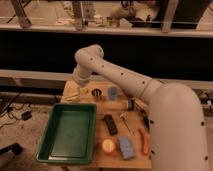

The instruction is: Place banana in tray

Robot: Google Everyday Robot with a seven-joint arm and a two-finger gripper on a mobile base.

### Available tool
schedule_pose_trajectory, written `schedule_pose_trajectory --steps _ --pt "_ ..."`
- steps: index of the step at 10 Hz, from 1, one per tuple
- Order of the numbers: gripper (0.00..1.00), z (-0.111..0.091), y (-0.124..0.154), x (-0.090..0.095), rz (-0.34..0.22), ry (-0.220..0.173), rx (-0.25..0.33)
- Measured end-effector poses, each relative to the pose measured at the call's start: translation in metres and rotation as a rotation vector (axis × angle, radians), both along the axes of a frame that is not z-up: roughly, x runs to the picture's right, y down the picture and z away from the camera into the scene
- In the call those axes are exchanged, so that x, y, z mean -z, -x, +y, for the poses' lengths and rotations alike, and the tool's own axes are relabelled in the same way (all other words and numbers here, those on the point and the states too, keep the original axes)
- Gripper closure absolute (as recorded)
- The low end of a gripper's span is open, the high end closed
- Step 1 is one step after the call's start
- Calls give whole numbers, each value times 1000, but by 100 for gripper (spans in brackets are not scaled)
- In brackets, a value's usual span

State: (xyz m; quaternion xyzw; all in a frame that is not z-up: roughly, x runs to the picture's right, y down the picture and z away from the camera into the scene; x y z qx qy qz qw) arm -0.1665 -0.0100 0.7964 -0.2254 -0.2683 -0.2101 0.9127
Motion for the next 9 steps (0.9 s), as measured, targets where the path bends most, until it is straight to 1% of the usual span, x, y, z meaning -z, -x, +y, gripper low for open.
schedule_pose_trajectory --steps 3,5,7,9 --pt "20 -5 7 -20 -31 -2 13" --pt "20 -8 3 -36 -44 -7 10" --pt "20 -10 4 -46 -57 -12 11" --pt "20 -10 14 -52 -72 -13 20"
